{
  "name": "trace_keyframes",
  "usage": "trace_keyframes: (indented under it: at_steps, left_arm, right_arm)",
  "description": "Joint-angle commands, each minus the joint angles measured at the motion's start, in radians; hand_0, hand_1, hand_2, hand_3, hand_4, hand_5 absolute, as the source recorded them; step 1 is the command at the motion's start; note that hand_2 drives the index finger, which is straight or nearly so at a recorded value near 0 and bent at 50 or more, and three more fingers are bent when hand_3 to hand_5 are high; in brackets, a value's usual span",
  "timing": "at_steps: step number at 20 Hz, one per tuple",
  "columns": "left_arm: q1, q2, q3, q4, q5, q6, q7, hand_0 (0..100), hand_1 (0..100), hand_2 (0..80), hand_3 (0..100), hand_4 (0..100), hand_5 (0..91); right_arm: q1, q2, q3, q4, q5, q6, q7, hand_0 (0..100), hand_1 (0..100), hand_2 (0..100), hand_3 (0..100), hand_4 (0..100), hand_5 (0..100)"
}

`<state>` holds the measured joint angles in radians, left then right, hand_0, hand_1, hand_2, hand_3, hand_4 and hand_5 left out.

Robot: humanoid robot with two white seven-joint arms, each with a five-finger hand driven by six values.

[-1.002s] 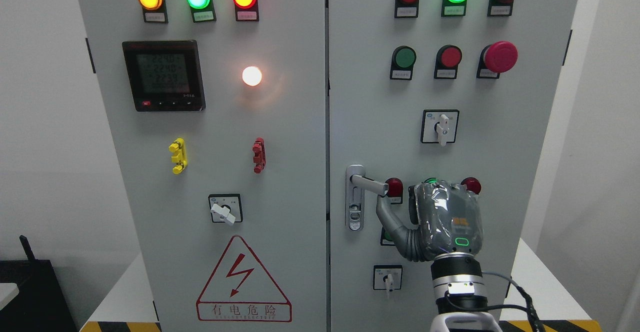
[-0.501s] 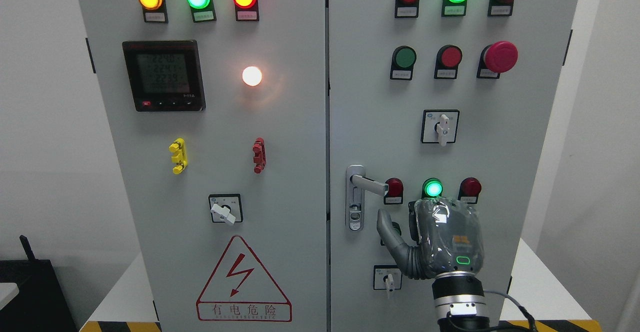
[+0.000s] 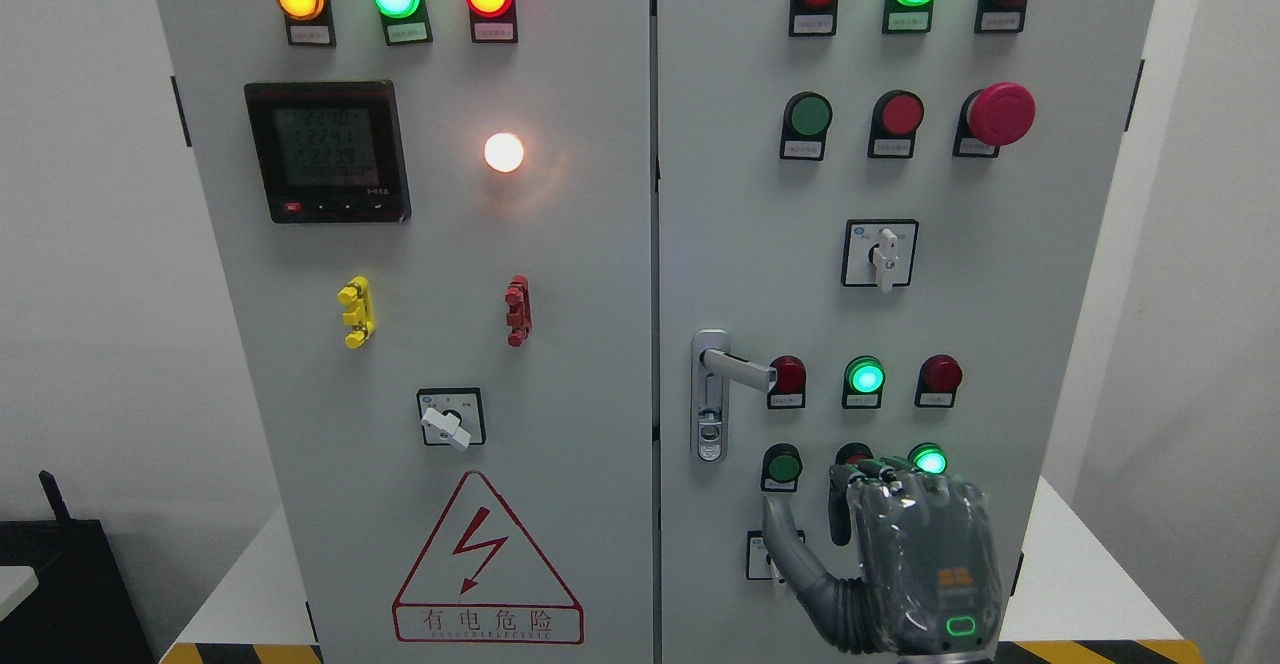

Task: Release door handle
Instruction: 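Open the right hand, release the handle and withdraw downward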

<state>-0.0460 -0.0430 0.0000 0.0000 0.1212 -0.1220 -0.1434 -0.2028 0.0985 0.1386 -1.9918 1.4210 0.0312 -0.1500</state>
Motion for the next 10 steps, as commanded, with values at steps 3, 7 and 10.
trace_keyframes:
  at_steps: [3, 7, 10]
  left_arm:
    - [0.000, 0.000, 0.011, 0.017, 0.000, 0.001, 0.001, 12, 39, 0.0, 0, 0, 0.0]
    - [0.000, 0.000, 0.011, 0.017, 0.000, 0.001, 0.001, 12, 39, 0.0, 0, 0, 0.0]
    - [0.000, 0.000, 0.011, 0.017, 0.000, 0.001, 0.001, 12, 39, 0.0, 0, 0, 0.0]
  right_arm:
    - [0.040, -0.016, -0.120, -0.098, -0.062, -0.095, -0.010, 46, 9, 0, 0, 0, 0]
    - [0.040, -0.019, -0.139, -0.098, -0.077, -0.114, -0.008, 45, 9, 0, 0, 0, 0]
    - [0.042, -0.017, -0.137, -0.098, -0.085, -0.119, -0.008, 44, 10, 0, 0, 0, 0]
